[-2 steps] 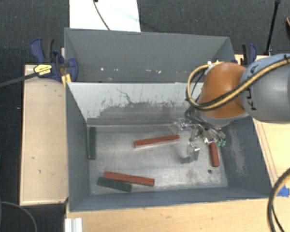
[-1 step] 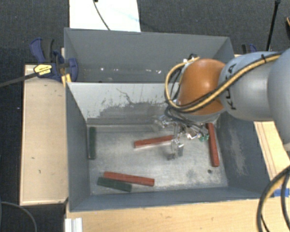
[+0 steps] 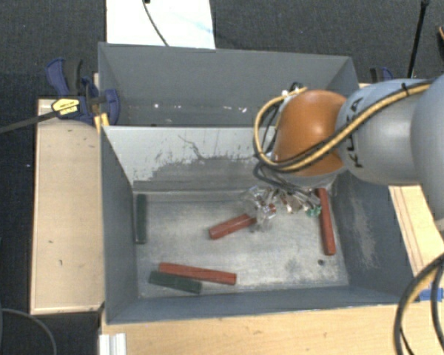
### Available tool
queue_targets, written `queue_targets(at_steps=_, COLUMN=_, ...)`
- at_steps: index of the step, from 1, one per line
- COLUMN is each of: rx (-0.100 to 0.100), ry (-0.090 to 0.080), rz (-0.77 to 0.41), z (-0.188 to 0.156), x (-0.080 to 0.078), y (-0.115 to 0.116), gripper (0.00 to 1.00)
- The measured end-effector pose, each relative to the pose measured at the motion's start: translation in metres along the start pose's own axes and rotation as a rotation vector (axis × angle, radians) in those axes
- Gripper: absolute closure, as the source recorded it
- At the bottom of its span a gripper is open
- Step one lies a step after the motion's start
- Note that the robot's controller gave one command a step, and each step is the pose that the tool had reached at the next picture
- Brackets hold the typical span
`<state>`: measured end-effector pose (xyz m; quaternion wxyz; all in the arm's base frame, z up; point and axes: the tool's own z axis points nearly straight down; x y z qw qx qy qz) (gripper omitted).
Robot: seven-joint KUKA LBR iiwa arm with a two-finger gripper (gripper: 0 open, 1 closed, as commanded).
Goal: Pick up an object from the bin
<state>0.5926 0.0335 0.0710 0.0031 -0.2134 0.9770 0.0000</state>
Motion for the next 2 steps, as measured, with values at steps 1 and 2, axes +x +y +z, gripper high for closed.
queue_targets(at_steps=1, rx=0.002, ry=-0.004, rz=-0.027, z=-0.111, x=0.01, y=0.009, gripper=1.0)
queue_targets(at_steps=2, rx=0.002, ry=-0.006, rz=-0.013, z=-0.197, x=0.004, y=0.018, gripper=1.0)
